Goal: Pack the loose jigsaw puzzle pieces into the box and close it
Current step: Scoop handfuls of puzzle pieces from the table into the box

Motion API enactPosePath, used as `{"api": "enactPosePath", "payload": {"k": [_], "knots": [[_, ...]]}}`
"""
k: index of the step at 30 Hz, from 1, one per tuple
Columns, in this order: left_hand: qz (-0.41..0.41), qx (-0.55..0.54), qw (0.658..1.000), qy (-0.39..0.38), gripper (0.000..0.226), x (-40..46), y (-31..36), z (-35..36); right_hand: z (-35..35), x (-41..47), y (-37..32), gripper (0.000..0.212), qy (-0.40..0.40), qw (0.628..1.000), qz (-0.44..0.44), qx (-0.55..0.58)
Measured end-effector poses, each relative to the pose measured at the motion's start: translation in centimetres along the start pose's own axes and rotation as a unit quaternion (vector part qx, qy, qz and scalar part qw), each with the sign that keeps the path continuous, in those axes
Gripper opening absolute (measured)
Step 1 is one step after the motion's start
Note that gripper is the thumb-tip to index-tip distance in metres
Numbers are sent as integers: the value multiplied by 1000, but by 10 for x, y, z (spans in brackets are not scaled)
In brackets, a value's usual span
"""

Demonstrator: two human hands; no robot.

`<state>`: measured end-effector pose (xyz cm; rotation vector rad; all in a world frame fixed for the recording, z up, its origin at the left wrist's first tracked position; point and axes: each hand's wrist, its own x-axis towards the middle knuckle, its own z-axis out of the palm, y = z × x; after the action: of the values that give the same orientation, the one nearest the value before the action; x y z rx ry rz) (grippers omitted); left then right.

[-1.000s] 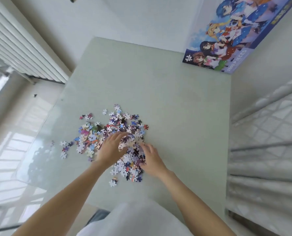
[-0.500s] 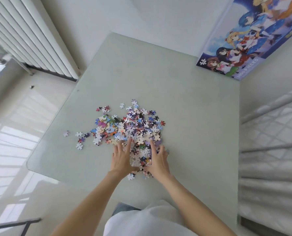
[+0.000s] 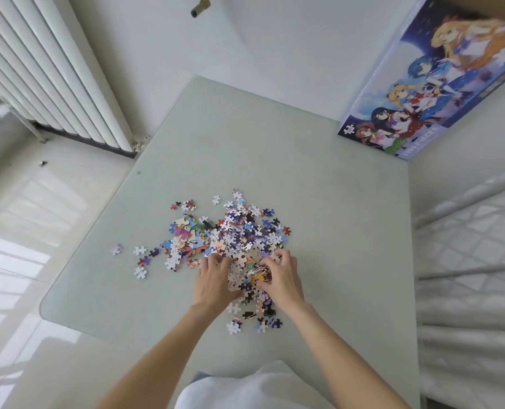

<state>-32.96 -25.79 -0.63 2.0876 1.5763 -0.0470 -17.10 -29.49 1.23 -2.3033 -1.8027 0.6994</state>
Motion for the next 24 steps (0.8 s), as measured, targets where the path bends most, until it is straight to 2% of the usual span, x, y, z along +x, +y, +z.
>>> {"api": "enactPosePath", "payload": {"k": [3,6,10,13,19,24], "knots": [[-7,37,999,15,86,2,2,-2,-3,5,3,72,-13,999,-7,-52],[-30,22,999,-8,108,4,2,-1,-3,14,2,104,-86,994,10,-60],[-11,6,1000,-17,116,10,4,0,0,30,-2,113,-116,991,2,-60],[1,-13,999,-32,110,12,9,-3,-2,33,-4,108,-127,991,-9,-44],[-8,-85,996,-39,94,24,3,-10,-10,36,-8,83,-132,991,0,-28],[-35,-125,991,-27,86,23,4,-11,-11,37,-14,64,-110,993,6,39]]}}
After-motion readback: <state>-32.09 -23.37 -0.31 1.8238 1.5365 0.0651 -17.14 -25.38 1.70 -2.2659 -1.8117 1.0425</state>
